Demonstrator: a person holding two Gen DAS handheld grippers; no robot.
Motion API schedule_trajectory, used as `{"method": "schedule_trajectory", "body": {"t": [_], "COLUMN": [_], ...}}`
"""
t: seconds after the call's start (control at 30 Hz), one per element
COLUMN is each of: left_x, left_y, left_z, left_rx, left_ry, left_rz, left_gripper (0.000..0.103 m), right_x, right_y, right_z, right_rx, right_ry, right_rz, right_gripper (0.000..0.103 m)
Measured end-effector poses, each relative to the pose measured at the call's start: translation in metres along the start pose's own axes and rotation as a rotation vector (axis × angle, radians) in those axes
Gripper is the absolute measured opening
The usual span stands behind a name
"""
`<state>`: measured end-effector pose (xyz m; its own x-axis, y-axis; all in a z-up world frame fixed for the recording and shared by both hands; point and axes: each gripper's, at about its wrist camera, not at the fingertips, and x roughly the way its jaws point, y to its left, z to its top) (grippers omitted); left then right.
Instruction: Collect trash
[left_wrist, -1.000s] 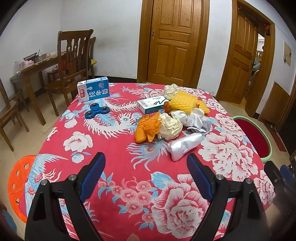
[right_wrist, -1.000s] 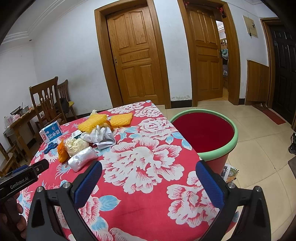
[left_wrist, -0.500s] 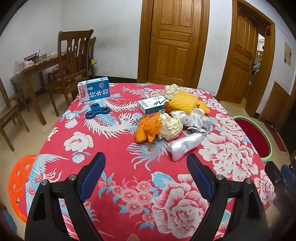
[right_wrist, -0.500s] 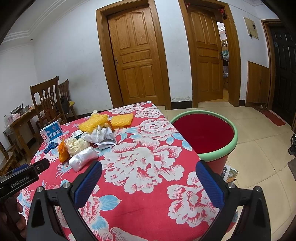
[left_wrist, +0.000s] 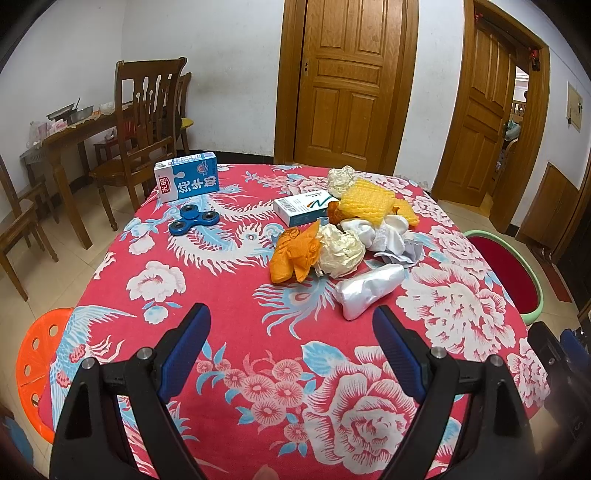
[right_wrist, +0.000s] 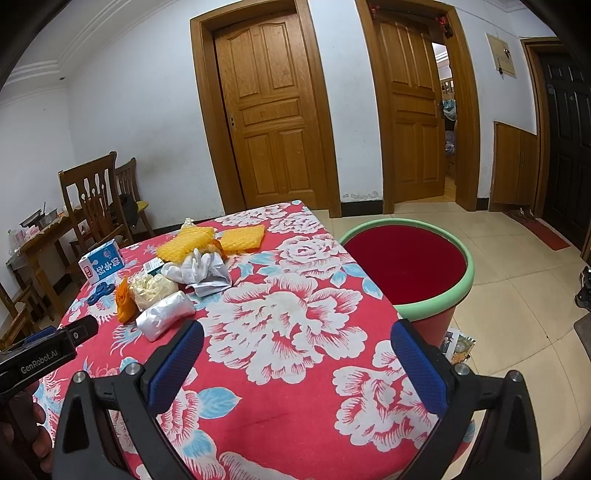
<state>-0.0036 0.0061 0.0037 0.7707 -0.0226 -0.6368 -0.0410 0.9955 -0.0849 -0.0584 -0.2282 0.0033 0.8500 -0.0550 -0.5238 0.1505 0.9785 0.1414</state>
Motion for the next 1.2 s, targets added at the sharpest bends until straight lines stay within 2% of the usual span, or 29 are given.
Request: {"method": "schedule_trajectory", "body": {"t": [0.83, 1.2], "left_x": [0.007, 0.031], "left_y": [0.004, 0.019], "left_z": [0.000, 0.022], "left_rx": [-0.008, -0.027], "left_ry": [0.020, 0.057], "left_rz": [0.013, 0.006], "left_gripper": [0.089, 0.089], "right_x": [0.003, 0.019], "right_y": [-0.006, -0.007], "right_z": [-0.007, 0.003], "right_rx": [0.017, 0.034], "right_ry": [0.019, 0.044], "right_rz": [-0.007, 0.031], "right_gripper": [0.103, 0.103]}}
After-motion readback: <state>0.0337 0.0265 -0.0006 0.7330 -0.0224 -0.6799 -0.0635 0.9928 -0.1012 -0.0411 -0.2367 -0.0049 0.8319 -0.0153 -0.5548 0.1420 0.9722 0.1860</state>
